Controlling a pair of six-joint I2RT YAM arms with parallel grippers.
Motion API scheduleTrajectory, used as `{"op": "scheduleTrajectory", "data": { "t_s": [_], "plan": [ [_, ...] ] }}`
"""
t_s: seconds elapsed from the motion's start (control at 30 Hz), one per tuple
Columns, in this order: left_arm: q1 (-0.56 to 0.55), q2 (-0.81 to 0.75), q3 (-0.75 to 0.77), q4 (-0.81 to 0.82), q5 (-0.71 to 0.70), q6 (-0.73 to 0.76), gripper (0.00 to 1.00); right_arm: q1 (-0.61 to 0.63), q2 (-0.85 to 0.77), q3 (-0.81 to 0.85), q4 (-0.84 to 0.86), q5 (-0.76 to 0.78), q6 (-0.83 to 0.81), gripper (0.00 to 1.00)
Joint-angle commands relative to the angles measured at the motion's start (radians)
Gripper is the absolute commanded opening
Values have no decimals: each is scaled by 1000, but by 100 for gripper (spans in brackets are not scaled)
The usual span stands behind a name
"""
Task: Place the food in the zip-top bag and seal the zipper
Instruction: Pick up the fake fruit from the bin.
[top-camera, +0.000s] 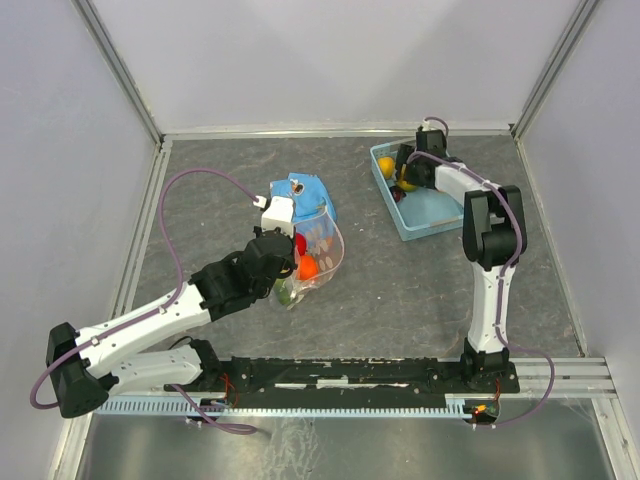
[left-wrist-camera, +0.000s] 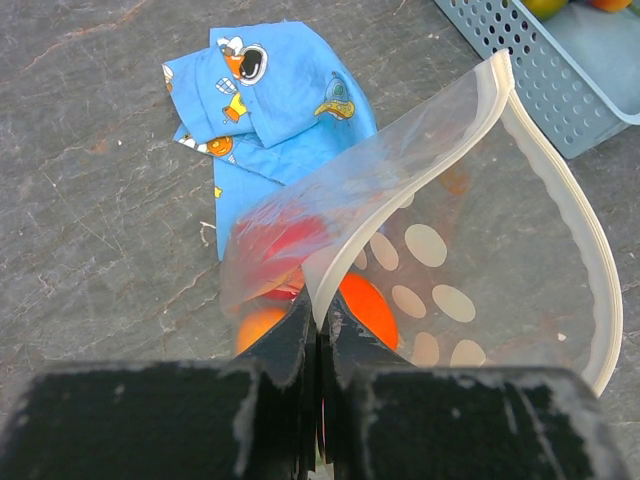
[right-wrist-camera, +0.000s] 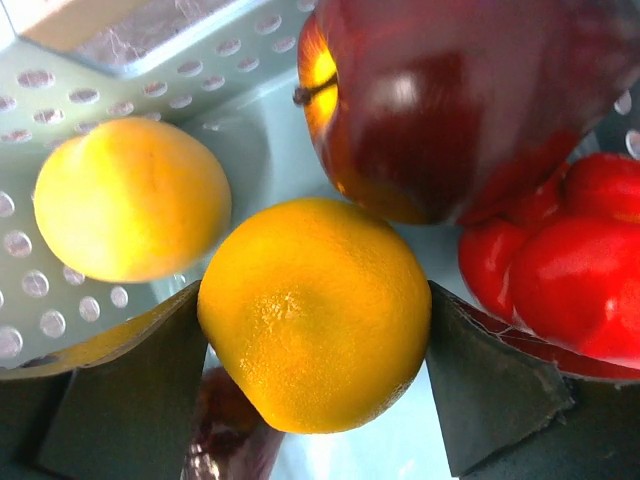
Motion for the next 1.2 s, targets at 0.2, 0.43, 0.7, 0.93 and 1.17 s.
{"op": "scheduleTrajectory", "data": {
  "t_s": [0.2,0.43,0.7,0.93,1.17],
  "plan": [
    [1,-7,19,62,9,25,3,-6,-255,-182,34,9,-27,70],
    [0,-2,16,76,34,26,3,-1,-433,-349,37,-5,-16,68],
    [1,7,23,71,47,25,3,30,-668,-497,4,-14,-17,68],
    [1,4,21,75,65,25,3,106,-853,-580,-45,2,-24,68],
    [1,2,21,75,68,25,3,230,-1002,-631,-77,16,-29,68]
  ]
}}
